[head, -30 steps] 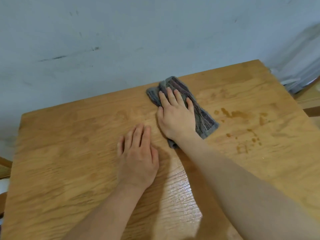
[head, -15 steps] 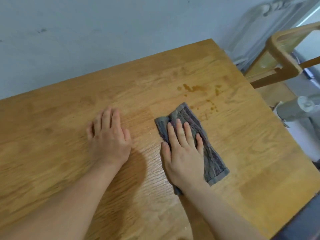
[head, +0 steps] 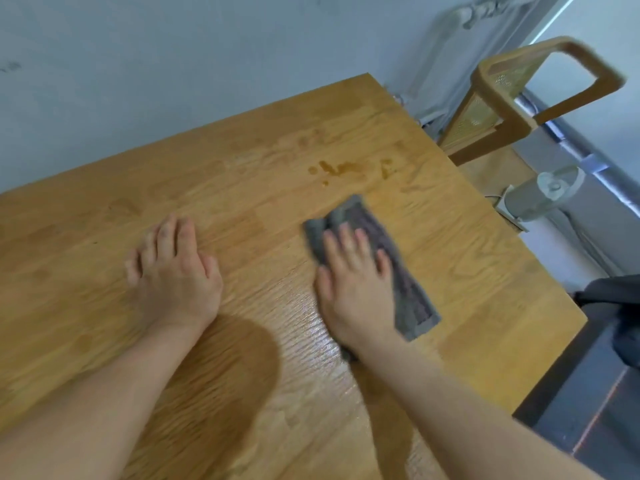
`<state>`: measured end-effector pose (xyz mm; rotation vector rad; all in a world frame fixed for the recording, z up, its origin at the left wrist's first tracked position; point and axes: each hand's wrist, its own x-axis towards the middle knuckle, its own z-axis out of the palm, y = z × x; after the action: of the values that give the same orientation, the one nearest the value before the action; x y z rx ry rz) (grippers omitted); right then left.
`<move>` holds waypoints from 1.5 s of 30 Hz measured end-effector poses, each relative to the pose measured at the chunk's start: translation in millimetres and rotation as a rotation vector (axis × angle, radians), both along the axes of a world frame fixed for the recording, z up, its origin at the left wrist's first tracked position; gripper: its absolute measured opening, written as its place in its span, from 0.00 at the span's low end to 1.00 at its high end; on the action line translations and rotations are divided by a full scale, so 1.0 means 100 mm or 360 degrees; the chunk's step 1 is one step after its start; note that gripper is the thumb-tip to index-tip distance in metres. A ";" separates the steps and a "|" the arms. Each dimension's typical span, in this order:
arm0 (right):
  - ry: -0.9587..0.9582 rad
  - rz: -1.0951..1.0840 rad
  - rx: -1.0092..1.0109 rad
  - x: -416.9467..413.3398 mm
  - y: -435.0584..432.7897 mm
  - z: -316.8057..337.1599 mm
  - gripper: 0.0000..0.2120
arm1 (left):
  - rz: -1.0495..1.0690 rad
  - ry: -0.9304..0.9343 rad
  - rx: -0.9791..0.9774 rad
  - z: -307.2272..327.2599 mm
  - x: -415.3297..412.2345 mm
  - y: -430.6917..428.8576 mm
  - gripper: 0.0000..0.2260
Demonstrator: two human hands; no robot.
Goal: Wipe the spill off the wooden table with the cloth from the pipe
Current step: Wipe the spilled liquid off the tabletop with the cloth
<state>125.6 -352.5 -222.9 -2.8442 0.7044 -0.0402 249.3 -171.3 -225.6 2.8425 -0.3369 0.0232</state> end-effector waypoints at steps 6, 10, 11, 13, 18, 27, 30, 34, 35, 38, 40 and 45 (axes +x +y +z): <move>-0.0024 0.0574 0.0043 -0.08 0.10 -0.02 0.24 | 0.0035 0.0008 -0.0019 0.02 -0.03 -0.01 0.21; 0.0053 -0.0023 0.0031 0.03 -0.74 0.03 0.25 | 0.0048 -0.0018 0.0004 0.02 -0.04 -0.02 0.20; 0.0079 -0.0131 0.0032 0.08 -0.80 0.02 0.25 | 0.0041 -0.0034 0.0010 0.02 -0.03 -0.03 0.20; 0.0070 -0.0222 0.0037 0.19 -0.66 0.02 0.26 | 0.0020 -0.0036 0.0046 0.03 -0.01 -0.04 0.20; 0.0056 0.0487 0.0179 0.28 0.36 -0.01 0.26 | 0.0006 0.0016 0.0134 0.04 -0.06 -0.07 0.22; 0.0040 0.1178 0.0092 -0.64 -0.07 -0.02 0.23 | 0.0034 0.0136 0.0116 0.06 -0.17 -0.58 0.25; 0.0015 0.1265 -0.0046 -0.19 -0.57 -0.04 0.24 | 0.0025 0.0067 0.0079 0.01 -0.19 -0.74 0.25; 0.0002 0.0545 -0.0045 0.23 -0.75 -0.04 0.25 | 0.0091 0.0053 0.0095 -0.02 -0.21 -0.73 0.23; -0.0011 0.0493 -0.0067 0.14 -0.66 -0.07 0.25 | 0.0096 0.0042 0.0094 -0.01 -0.21 -0.74 0.23; -0.0022 0.0610 -0.0042 -0.35 -0.13 -0.08 0.25 | 0.0086 -0.0039 0.0069 -0.01 -0.23 -0.77 0.23; 0.0004 0.0840 0.0017 -0.58 0.05 -0.05 0.24 | 0.0082 -0.0045 0.0040 0.00 -0.22 -0.75 0.23; -0.0011 0.0389 -0.0002 -0.73 -0.95 -0.03 0.24 | 0.0079 -0.0043 0.0062 -0.02 -0.25 -0.75 0.24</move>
<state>52.2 -447.1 -225.5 -2.9071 0.3510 -0.0123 224.7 -246.3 -228.0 2.8913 -0.2754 0.0658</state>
